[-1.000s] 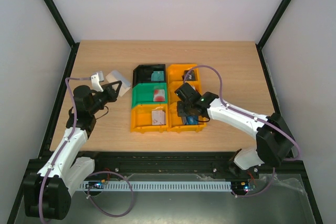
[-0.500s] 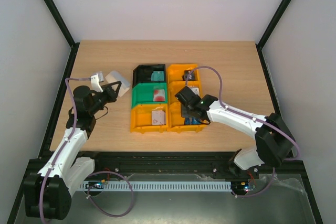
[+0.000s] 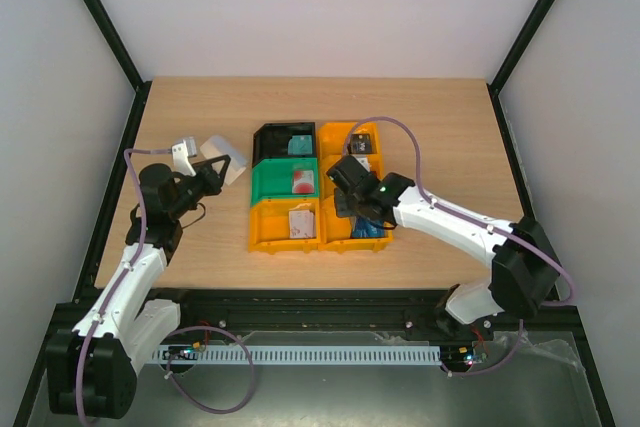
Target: Take the credit cards out of the card holder
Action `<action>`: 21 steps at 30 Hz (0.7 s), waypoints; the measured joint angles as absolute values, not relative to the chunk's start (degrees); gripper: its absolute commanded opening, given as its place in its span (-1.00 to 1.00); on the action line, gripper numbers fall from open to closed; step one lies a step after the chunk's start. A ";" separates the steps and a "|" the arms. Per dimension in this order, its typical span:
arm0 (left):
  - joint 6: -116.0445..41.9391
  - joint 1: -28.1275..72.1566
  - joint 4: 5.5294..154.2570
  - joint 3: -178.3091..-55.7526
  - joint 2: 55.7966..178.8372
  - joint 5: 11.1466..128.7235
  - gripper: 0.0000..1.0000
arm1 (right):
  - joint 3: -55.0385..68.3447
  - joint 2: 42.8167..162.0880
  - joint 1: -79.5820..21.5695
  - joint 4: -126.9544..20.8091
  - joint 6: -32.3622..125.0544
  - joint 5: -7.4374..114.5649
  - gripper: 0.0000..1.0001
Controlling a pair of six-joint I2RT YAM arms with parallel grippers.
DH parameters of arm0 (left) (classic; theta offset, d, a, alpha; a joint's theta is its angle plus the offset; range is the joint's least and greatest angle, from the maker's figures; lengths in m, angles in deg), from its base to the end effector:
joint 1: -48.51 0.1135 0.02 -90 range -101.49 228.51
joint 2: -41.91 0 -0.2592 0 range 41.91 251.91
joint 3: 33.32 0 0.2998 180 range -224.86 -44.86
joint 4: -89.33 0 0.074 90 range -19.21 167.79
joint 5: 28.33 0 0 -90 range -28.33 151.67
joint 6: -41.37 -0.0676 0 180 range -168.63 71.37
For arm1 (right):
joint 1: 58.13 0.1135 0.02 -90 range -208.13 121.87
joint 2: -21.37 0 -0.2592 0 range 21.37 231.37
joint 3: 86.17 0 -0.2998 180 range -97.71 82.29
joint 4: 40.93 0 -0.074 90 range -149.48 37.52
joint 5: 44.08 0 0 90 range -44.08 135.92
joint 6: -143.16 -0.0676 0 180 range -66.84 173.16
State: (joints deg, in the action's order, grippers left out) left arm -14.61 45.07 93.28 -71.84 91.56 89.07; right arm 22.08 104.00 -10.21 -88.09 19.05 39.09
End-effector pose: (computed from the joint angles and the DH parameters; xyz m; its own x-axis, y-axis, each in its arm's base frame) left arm 0.2769 -0.0478 0.2364 -0.3882 -0.4743 -0.7902 0.3521 0.7160 -0.6028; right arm 0.2445 0.2587 0.1942 -0.8604 -0.1220 -0.4948 -0.2564 0.9427 0.2133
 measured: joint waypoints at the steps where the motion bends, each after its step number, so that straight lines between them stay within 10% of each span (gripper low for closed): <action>1: -14.63 45.07 93.30 -71.84 91.56 89.07 -0.95 | 21.78 104.07 -9.75 -87.68 19.38 39.73 -0.97; 21: -15.09 45.84 93.25 -71.80 91.56 89.05 -0.95 | 26.32 112.46 -7.90 -86.24 19.47 31.79 -0.97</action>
State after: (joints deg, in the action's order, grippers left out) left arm -15.09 45.84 93.25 -71.80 91.56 89.05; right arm 26.32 112.46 -7.90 -86.24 19.47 31.79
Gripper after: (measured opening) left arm 0.024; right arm 0.017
